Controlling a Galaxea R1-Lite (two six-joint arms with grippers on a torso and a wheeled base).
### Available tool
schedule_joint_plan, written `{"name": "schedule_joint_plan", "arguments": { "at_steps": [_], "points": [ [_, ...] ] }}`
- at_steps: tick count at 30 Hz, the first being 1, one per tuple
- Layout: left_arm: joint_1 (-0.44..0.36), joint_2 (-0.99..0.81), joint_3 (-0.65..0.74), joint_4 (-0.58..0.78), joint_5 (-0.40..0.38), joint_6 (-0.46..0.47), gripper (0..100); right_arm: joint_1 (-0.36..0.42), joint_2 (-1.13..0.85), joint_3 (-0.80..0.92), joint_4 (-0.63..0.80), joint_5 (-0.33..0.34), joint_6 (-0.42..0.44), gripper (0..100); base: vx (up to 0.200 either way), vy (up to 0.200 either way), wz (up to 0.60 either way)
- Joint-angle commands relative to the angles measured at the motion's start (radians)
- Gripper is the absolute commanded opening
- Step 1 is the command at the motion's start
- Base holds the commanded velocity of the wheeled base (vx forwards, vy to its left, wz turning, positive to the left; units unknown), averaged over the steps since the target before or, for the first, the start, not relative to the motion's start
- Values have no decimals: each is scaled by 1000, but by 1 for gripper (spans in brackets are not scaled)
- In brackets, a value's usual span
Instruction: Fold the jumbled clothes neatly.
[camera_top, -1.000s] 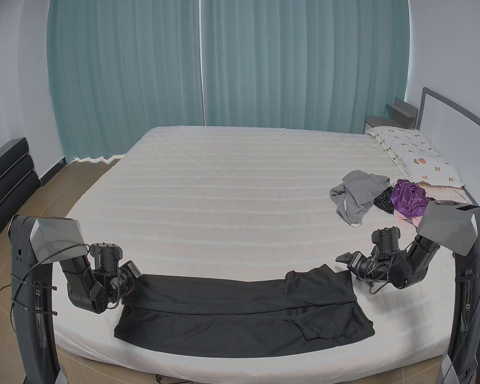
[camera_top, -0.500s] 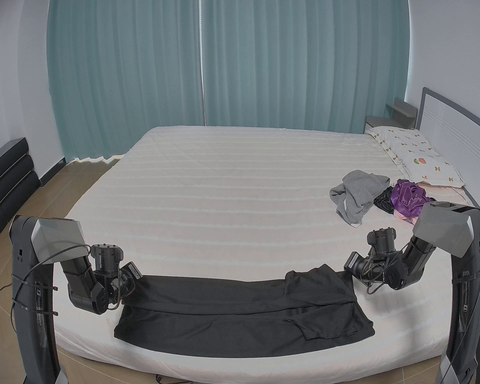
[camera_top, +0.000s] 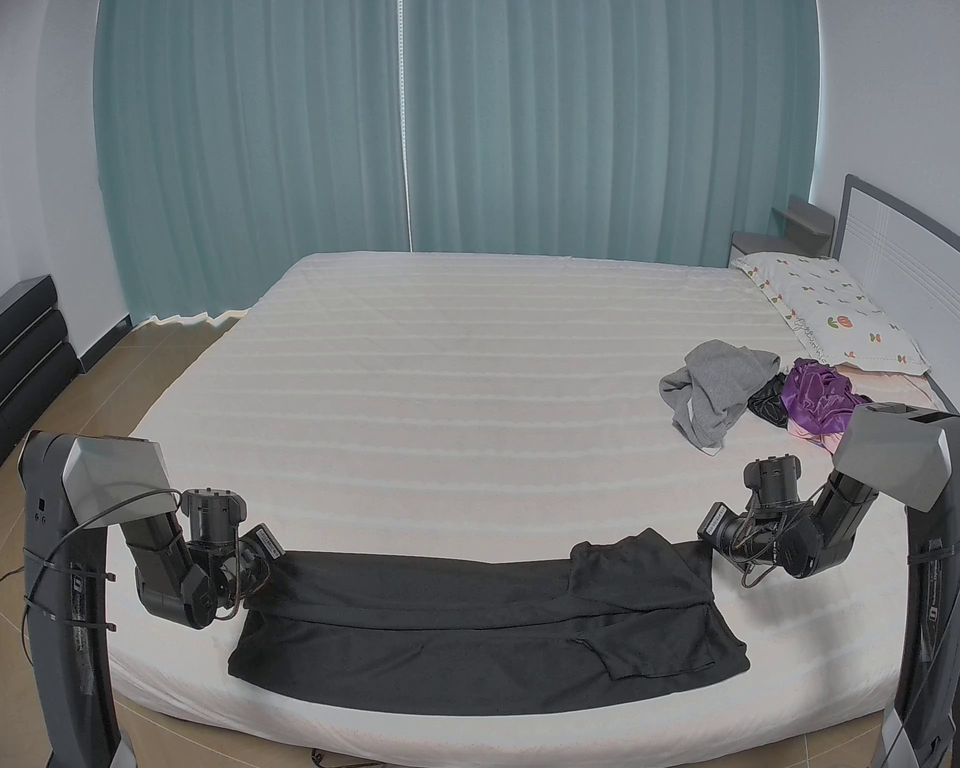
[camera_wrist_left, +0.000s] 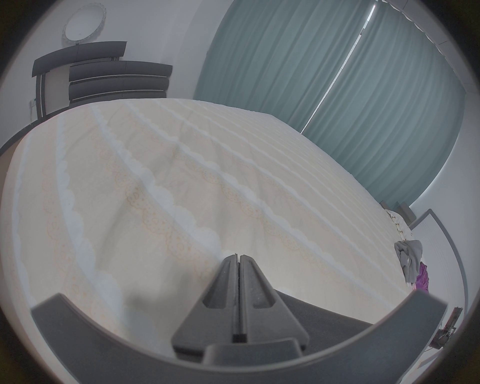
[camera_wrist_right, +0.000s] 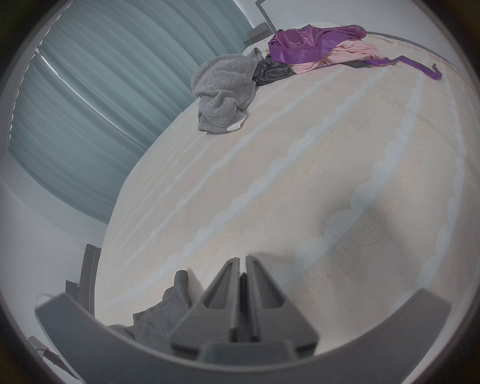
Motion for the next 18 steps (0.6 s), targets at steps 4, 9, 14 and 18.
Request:
{"name": "schedule_joint_plan", "arguments": {
  "at_steps": [4, 9, 14, 18],
  "points": [
    [0, -4, 11, 0, 0, -1, 100, -2, -16, 13, -1, 6, 7, 100, 0, 0, 0],
    [2, -41, 54, -3, -8, -4, 100, -10, -69, 87, -33, 46, 9, 100, 0, 0, 0],
    [5, -67, 72, -31, -12, -4, 100, -15, -88, 193, -169, 85, 53, 100, 0, 0, 0],
    [3, -70, 72, -32, -12, -29, 100, -11, -89, 225, -228, 85, 79, 100, -50, 0, 0]
  ]
}}
